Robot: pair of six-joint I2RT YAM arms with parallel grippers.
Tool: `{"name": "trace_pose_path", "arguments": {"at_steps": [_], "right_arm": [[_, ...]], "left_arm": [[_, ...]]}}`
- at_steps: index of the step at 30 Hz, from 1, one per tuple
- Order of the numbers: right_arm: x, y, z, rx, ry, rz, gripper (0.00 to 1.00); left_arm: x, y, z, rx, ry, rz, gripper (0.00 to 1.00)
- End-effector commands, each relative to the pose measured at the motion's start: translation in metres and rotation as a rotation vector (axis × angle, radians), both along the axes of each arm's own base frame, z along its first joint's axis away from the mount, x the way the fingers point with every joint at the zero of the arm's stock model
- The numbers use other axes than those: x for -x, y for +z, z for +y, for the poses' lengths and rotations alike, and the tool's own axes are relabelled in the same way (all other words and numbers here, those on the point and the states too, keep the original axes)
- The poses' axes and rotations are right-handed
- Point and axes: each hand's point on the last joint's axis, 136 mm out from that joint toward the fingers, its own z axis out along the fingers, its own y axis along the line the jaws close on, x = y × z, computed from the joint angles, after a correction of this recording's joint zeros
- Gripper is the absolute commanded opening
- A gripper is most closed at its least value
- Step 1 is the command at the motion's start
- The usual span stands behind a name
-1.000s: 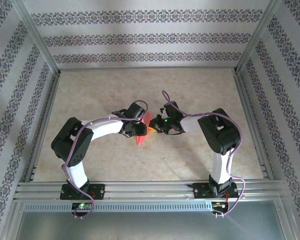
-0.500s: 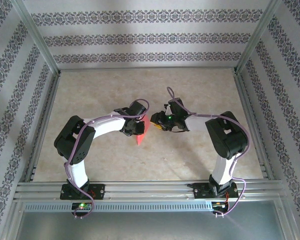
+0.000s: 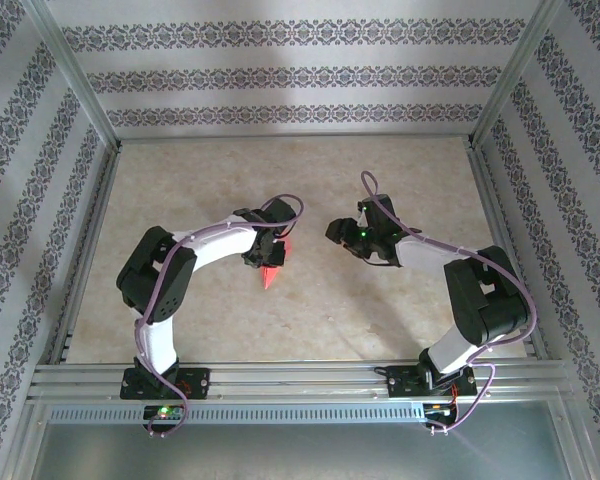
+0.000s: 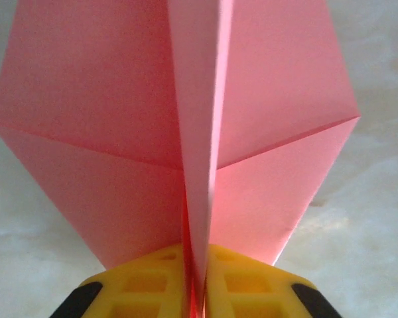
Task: Fold a paper plane with a square sheet of paper (pick it up from the middle)
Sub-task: Move the paper plane to the top-center of the table.
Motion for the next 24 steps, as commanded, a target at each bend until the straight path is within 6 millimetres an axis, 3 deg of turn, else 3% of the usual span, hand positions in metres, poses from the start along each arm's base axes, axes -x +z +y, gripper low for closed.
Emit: {"name": "trace_pose_path", "arguments": {"at_steps": [1, 16, 24], "right_arm": [[0.003, 0.000, -0.006, 0.026, -0.002, -0.007, 0.56], [0.004, -0.003, -0.004, 0.007, -0.001, 0.013, 0.58], [0.003, 0.003, -0.014, 0.076, 0.000, -0.032, 0.71]], "left_arm": [[0.007, -0.004, 0.002, -0.049, -0.012, 0.035, 0.16], [0.008, -0.013, 0.001, -0.059, 0.046, 0.065, 0.17], [-0.002, 0.014, 0.003, -0.075, 0.053, -0.010, 0.07]]}}
